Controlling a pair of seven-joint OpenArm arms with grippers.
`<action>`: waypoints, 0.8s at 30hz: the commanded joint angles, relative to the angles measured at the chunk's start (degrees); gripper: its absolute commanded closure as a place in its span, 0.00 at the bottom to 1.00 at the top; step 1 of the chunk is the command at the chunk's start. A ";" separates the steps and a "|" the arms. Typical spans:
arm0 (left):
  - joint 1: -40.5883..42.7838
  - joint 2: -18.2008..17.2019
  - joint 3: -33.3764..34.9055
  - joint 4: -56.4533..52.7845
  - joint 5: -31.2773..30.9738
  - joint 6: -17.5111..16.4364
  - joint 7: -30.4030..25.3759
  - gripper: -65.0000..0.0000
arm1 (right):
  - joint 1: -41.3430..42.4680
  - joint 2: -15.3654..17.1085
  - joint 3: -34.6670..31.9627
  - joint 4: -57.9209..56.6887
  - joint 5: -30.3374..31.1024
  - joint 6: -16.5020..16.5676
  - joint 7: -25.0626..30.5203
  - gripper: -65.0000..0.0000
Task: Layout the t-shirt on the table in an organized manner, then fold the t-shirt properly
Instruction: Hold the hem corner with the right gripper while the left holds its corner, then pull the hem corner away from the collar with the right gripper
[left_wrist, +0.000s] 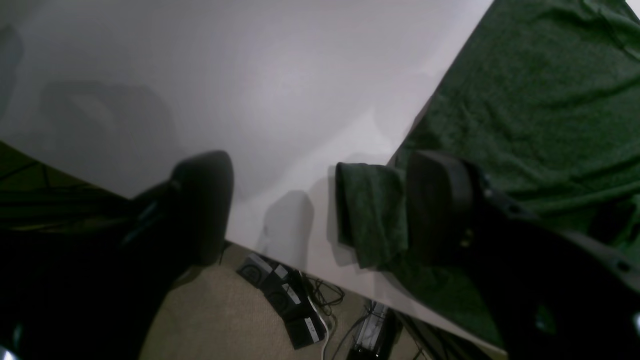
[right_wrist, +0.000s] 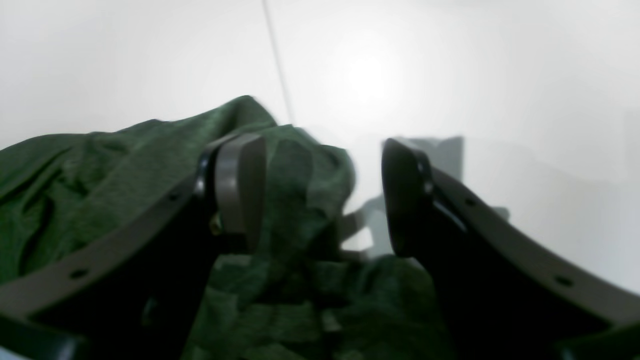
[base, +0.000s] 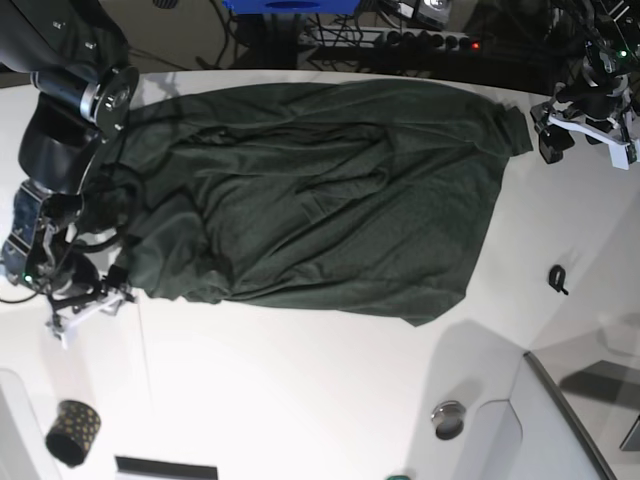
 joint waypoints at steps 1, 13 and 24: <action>0.15 -0.70 -0.39 0.89 -0.61 0.15 -1.26 0.21 | 1.58 0.75 0.03 0.83 0.59 -0.39 0.86 0.46; 0.15 -0.70 -0.48 0.89 -0.61 0.15 -1.26 0.21 | -0.35 0.40 0.03 0.83 0.76 -0.48 1.04 0.46; 0.24 -0.70 -0.57 0.89 -0.61 0.15 -1.26 0.21 | -0.44 0.31 0.03 0.83 0.85 -0.48 0.86 0.47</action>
